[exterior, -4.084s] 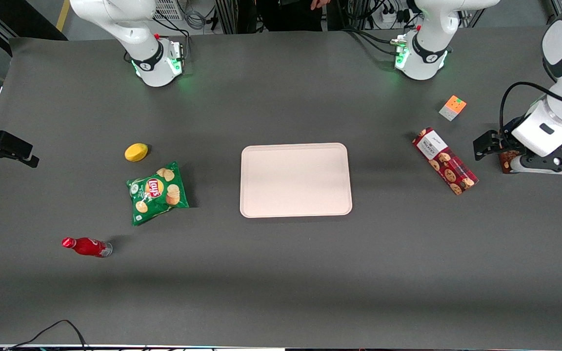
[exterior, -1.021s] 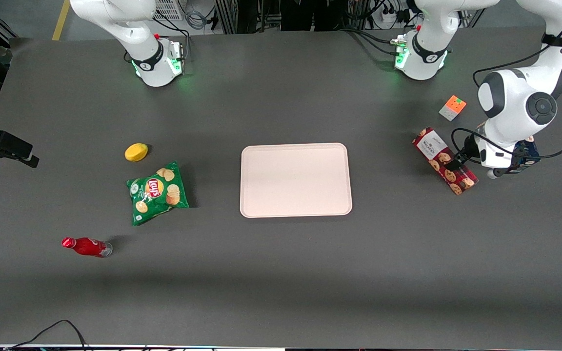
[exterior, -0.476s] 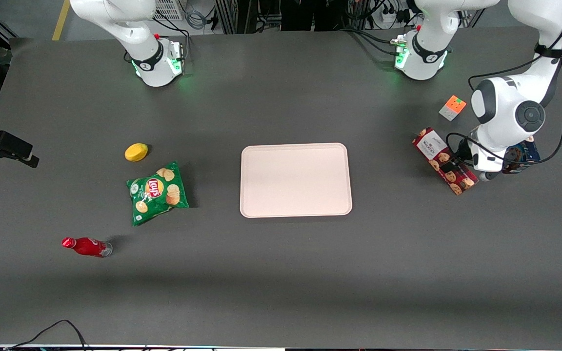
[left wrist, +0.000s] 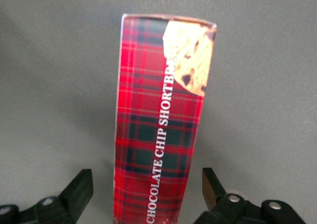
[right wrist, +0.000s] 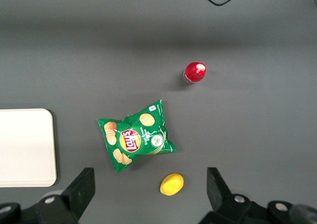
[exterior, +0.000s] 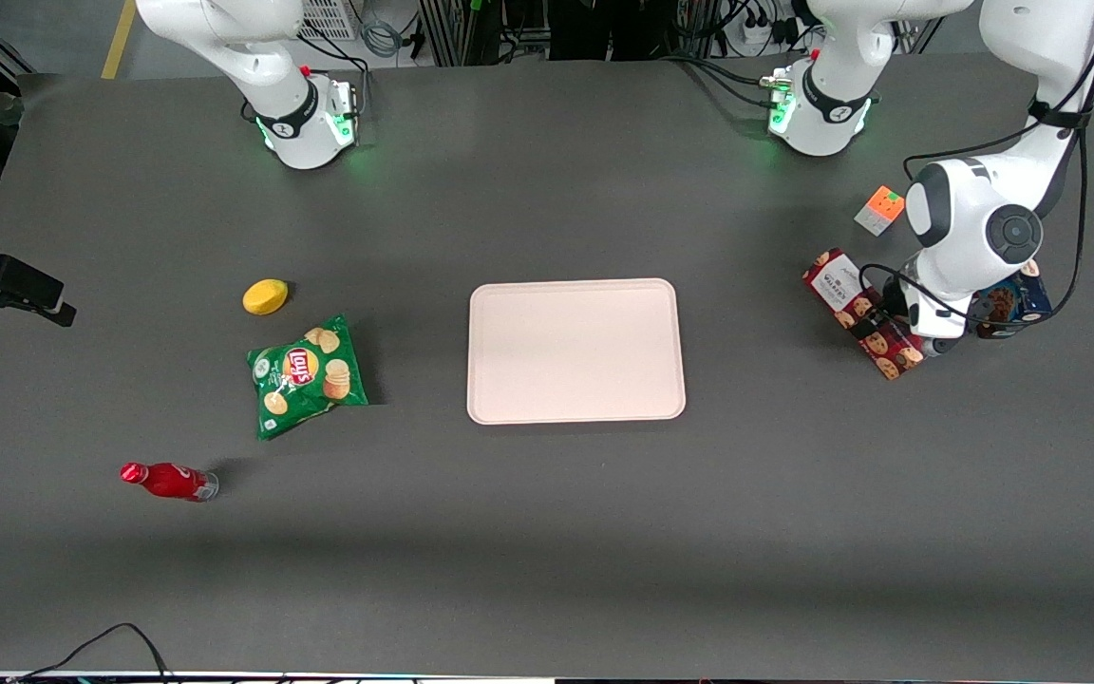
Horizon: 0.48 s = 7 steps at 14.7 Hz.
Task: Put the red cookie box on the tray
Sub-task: 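Lift the red box upright with the left gripper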
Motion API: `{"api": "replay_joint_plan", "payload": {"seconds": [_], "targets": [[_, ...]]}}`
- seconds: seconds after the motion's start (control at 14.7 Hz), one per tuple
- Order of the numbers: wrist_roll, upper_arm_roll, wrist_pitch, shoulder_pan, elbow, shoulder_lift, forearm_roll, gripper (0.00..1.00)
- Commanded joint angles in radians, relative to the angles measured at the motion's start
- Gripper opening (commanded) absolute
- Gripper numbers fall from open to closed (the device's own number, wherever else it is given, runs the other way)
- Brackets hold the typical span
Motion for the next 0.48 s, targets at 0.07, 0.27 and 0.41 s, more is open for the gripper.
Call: {"api": "replay_joint_plan", "payload": {"seconds": [0.07,0.27,0.41], "targets": [[-0.014,-0.02,0.015,-0.017,-0.015,-0.005,-0.011,0.55],[-0.016,-0.031,0.01,-0.019,-0.013,-0.004,-0.011,0.33],[-0.011,-0.044,0.007,-0.019,-0.01,-0.007,-0.011,0.17]]}}
